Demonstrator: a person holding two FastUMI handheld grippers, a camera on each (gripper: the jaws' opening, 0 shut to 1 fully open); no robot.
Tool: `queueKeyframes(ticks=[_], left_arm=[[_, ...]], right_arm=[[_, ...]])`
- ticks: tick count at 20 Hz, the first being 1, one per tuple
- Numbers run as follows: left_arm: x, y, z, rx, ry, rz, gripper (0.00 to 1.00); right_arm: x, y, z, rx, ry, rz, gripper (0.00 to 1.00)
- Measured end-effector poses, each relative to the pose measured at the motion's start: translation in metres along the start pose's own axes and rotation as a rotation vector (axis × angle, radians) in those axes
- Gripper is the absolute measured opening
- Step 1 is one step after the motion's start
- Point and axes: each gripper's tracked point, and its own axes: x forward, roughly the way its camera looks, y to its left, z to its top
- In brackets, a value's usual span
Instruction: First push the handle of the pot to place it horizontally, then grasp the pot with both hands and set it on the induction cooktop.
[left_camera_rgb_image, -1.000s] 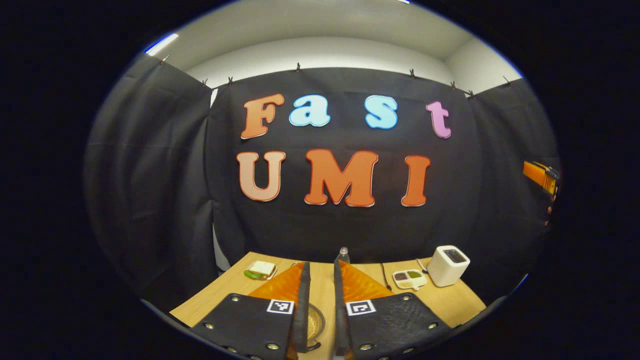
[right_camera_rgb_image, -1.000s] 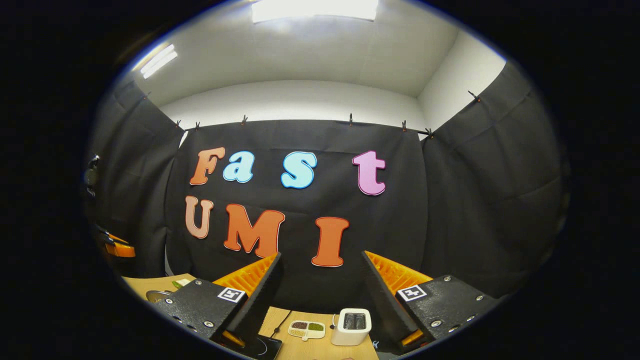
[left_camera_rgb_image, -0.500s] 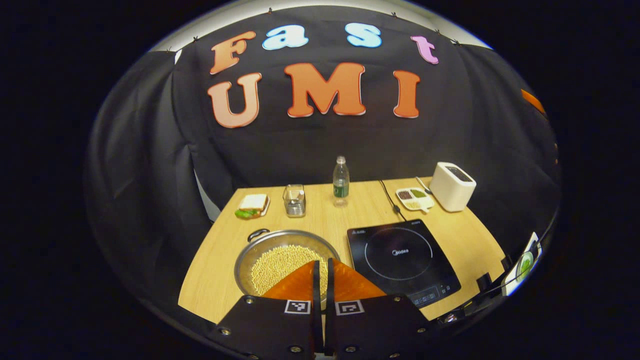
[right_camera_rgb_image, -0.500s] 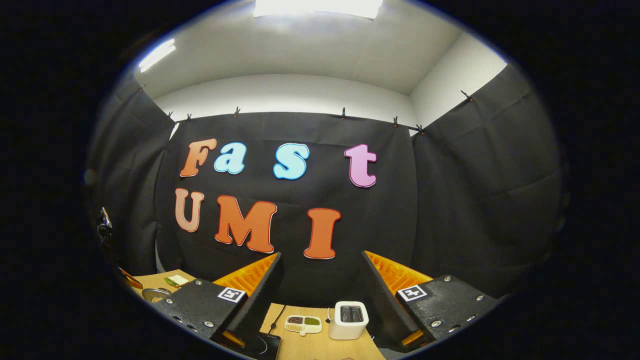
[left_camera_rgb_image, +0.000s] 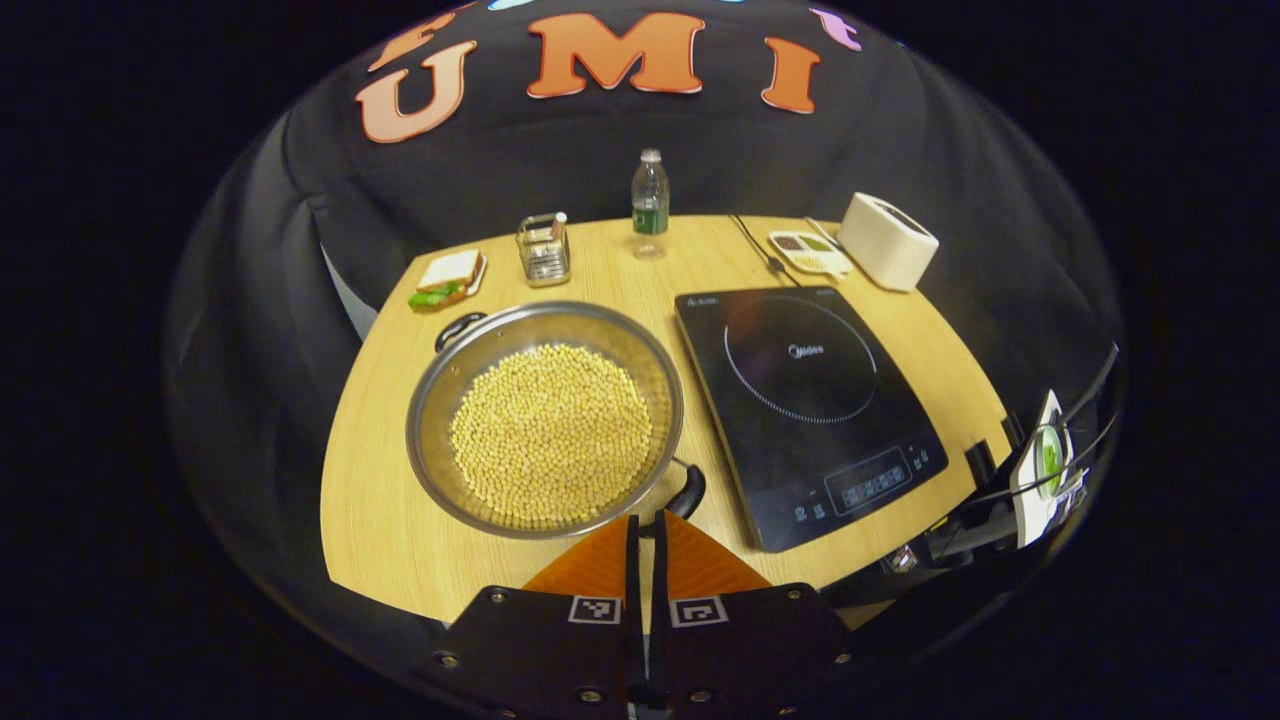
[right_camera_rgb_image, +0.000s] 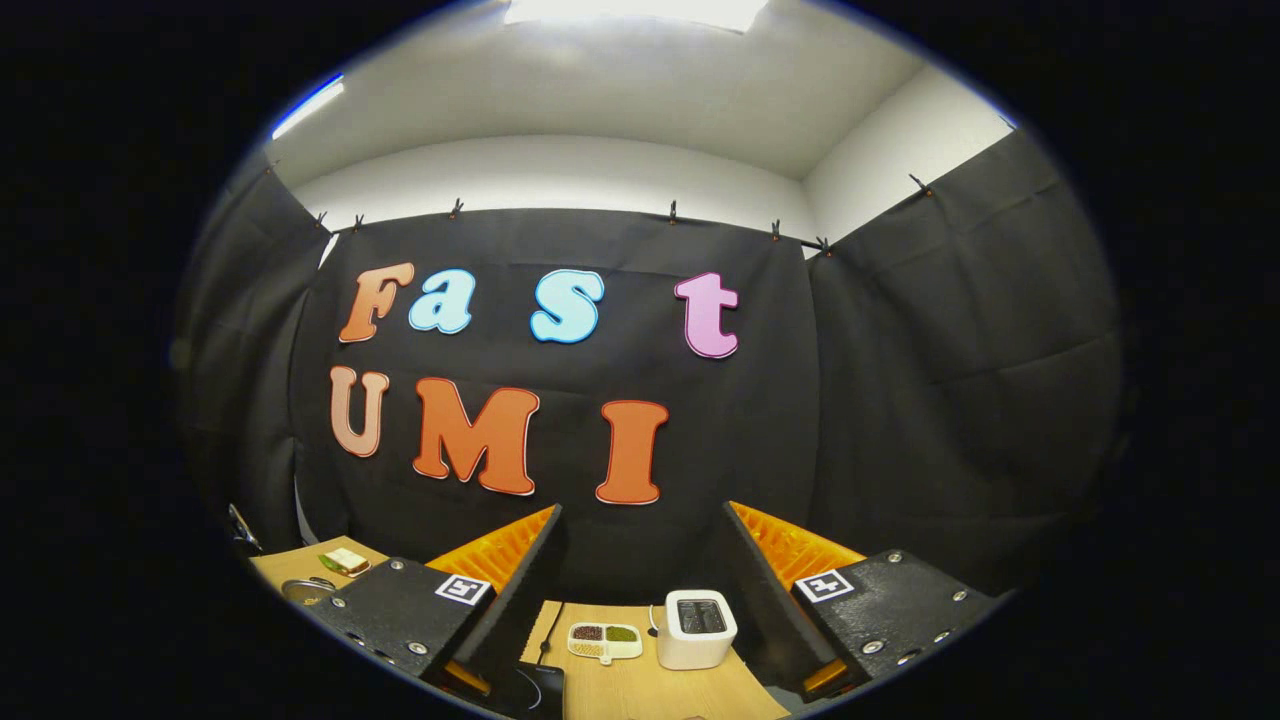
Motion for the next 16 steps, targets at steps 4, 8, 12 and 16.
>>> queueKeyframes(ticks=[4, 8, 12, 16], left_arm=[[0.028, 0.017, -0.032, 0.032, 0.096, 0.014, 0.03], [0.050, 0.024, -0.048, 0.068, 0.165, 0.002, 0.03], [0.070, 0.018, -0.054, 0.116, 0.221, -0.036, 0.03], [0.081, 0.007, -0.055, 0.169, 0.250, -0.066, 0.02]], right_arm=[[-0.002, 0.005, -0.005, -0.014, 0.013, -0.017, 0.95], [-0.005, 0.001, -0.006, -0.030, 0.027, -0.052, 0.95], [-0.012, -0.013, -0.001, -0.060, 0.027, -0.103, 0.95], [-0.021, -0.025, -0.006, -0.079, 0.046, -0.158, 0.95]])
